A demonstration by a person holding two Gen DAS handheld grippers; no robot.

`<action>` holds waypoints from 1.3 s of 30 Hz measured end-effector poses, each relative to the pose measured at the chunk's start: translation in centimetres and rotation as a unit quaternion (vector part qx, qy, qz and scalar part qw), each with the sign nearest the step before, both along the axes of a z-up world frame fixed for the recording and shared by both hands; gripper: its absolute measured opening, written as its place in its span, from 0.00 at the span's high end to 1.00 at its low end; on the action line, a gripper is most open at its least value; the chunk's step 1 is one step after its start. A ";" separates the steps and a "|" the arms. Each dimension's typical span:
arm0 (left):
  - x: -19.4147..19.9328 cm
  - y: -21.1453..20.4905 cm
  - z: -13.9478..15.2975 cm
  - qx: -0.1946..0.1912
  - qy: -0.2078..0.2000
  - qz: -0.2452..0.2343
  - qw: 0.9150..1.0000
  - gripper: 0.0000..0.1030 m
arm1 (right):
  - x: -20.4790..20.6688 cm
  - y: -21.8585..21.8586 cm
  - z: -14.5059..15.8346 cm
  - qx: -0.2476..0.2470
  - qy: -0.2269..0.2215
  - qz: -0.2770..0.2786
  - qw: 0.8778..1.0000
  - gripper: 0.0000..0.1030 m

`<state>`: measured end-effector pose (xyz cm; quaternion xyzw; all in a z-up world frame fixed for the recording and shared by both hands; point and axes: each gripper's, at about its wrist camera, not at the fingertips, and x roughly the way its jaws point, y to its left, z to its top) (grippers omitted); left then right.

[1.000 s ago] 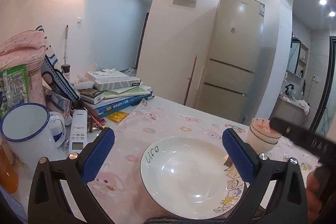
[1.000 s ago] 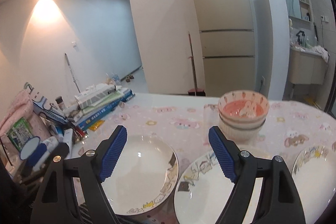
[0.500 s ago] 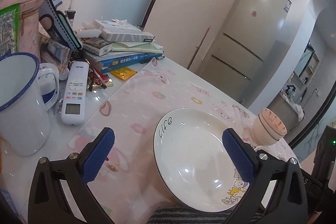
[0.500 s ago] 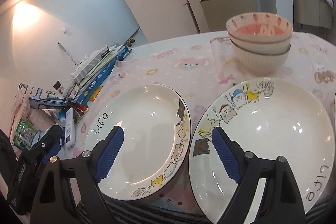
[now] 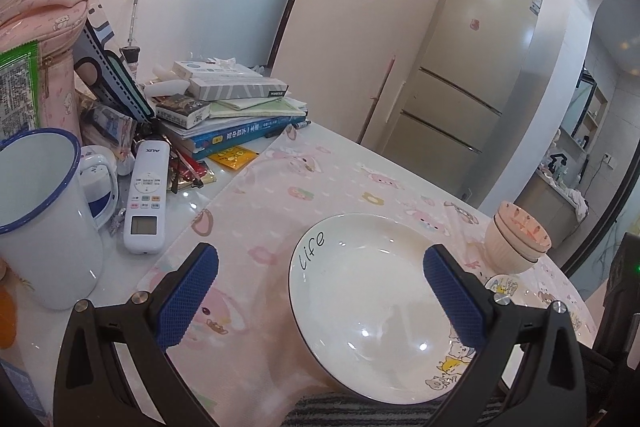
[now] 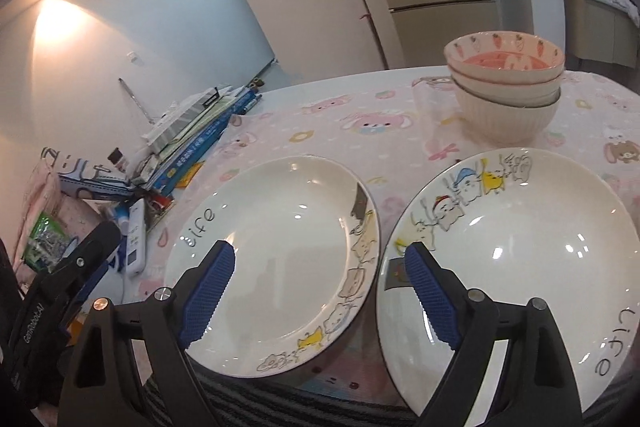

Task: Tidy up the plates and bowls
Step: 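Move both tools down to the rim of the white 'life' plate, then close the left tool on the plate rim while the right tool closes beside it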

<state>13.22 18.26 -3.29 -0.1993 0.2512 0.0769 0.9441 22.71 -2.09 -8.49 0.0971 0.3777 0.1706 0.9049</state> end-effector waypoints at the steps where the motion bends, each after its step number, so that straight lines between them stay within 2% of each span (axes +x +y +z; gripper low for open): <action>1: -0.1 0.0 0.1 0.000 -0.002 -0.002 1.000 0.01 | 0.0 0.2 0.3 -0.026 0.000 -0.009 1.000 0.14; 3: -0.1 0.1 0.1 0.003 0.003 -0.010 1.000 0.01 | -0.1 0.5 0.7 -0.058 0.006 -0.008 0.998 0.14; 5: 0.5 0.4 -0.4 -0.018 0.022 -0.038 0.999 0.01 | 0.3 0.9 0.8 -0.086 0.058 0.011 0.995 0.14; 6: 0.8 0.9 -0.7 -0.039 0.033 -0.044 0.998 0.01 | 0.5 1.0 0.9 -0.081 0.082 0.023 0.993 0.14; 8: 1.0 1.8 -1.1 -0.056 0.045 -0.029 0.997 0.01 | 0.5 0.5 1.3 -0.051 0.127 0.035 0.990 0.14; 11: 1.0 2.2 -1.5 -0.068 0.053 -0.027 0.996 0.01 | -0.1 0.6 1.8 -0.054 0.134 0.023 0.989 0.14; 14: 1.3 1.7 -1.7 -0.055 0.067 -0.026 0.996 0.01 | -1.2 0.9 1.5 -0.085 0.123 -0.007 0.989 0.14; 15: 1.4 1.4 -1.8 -0.049 0.072 -0.028 0.996 0.02 | -1.4 0.9 1.3 -0.083 0.124 -0.006 0.989 0.14; 17: 1.6 1.0 -1.8 -0.039 0.080 -0.032 0.996 0.04 | -1.6 0.8 0.7 -0.046 0.150 0.005 0.988 0.14; 20: 1.4 0.5 -1.7 -0.026 0.080 -0.034 0.996 0.04 | -1.9 0.7 -0.1 -0.016 0.168 -0.011 0.986 0.25; 22: 1.4 0.5 -1.7 -0.023 0.080 -0.035 0.996 0.05 | -1.9 0.9 -0.8 -0.008 0.170 -0.019 0.985 0.35; 23: 1.5 0.4 -1.8 -0.023 0.084 -0.036 0.996 0.09 | -1.8 1.1 -1.2 -0.004 0.175 -0.020 0.984 0.39; 25: 1.9 0.4 -2.3 -0.025 0.106 -0.037 0.993 0.20 | -1.4 1.3 -2.1 0.008 0.188 -0.022 0.982 0.59; 26: 2.1 0.5 -2.6 -0.030 0.117 -0.037 0.992 0.27 | -1.2 1.5 -2.6 0.013 0.193 -0.023 0.981 0.62; 28: 2.3 0.8 -3.1 -0.043 0.128 -0.039 0.990 0.37 | -0.9 1.6 -3.1 0.010 0.186 -0.035 0.982 0.66; 30: 2.4 1.1 -3.5 -0.050 0.136 -0.034 0.989 0.55 | -0.7 1.8 -3.5 0.005 0.173 -0.042 0.984 0.67; 32: 2.7 1.1 -4.0 -0.056 0.152 -0.038 0.986 0.69 | -0.6 1.9 -3.7 -0.011 0.162 -0.048 0.985 0.75; 34: 3.1 0.9 -4.6 -0.056 0.171 -0.043 0.983 0.75 | -0.7 2.1 -3.8 -0.019 0.152 -0.049 0.987 0.78; 35: 3.4 0.7 -4.8 -0.051 0.182 -0.043 0.981 0.84 | -0.8 2.1 -3.8 -0.020 0.150 -0.050 0.987 0.78; 39: 3.6 0.1 -5.0 -0.035 0.192 -0.049 0.980 0.89 | -0.9 2.0 -3.8 -0.019 0.139 -0.053 0.989 0.78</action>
